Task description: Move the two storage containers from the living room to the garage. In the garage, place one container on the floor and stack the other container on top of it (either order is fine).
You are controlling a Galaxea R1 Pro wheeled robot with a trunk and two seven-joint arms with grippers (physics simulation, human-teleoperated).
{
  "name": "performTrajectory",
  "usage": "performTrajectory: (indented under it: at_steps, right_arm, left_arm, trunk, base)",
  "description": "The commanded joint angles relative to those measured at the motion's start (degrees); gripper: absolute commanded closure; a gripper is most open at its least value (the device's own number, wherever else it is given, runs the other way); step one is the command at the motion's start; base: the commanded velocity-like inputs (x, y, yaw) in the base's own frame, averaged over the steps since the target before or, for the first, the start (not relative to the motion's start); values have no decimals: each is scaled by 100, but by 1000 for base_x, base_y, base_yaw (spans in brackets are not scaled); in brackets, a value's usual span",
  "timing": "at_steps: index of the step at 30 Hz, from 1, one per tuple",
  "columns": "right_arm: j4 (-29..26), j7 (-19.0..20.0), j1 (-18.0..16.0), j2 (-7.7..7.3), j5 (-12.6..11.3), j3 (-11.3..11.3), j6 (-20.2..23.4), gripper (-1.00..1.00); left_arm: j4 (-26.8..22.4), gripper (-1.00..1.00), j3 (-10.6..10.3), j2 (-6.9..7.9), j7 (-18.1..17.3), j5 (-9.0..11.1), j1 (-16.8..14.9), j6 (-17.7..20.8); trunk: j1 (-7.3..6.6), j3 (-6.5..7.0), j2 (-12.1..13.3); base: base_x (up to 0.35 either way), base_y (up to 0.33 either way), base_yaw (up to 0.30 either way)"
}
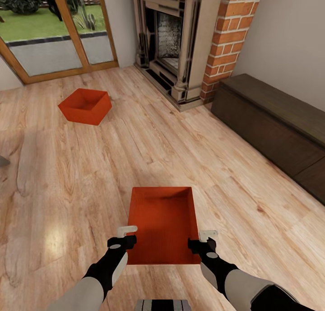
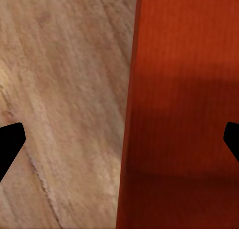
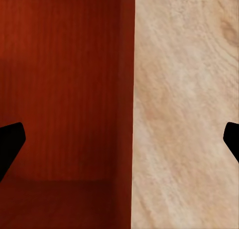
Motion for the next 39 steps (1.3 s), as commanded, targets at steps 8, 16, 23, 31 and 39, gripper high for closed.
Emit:
performTrajectory:
  at_steps: [8,16,23,31,39]
  right_arm:
    - [4,-19,-3,-4,-43,50,-20,-100]
    - [2,-19,-10,-55,-85,24,59,-100]
    - [-4,-19,-12,-28,-64,34,69,-100]
    - [-5,-19,-11,-39,-53,37,65,-100]
    - [-13,-19,-12,-48,-51,26,-1,-100]
  left_arm:
    - [-26,-100,30,-6,0,-22,0,33]
    - [-32,-100,46,2,0,3,0,33]
    - [-39,-100,48,3,1,1,0,33]
    - [-41,-100,48,3,0,1,2,33]
    - [-49,-100,70,3,9,3,1,33]
  trunk:
    - [176,-147,-324]
    - [351,-291,-645]
    - [505,-417,-925]
    - [681,-560,-1246]
    - [703,-578,-1286]
  base:
    - [0,0,0]
    - [0,0,0]
    - [0,0,0]
    - [0,0,0]
    - [0,0,0]
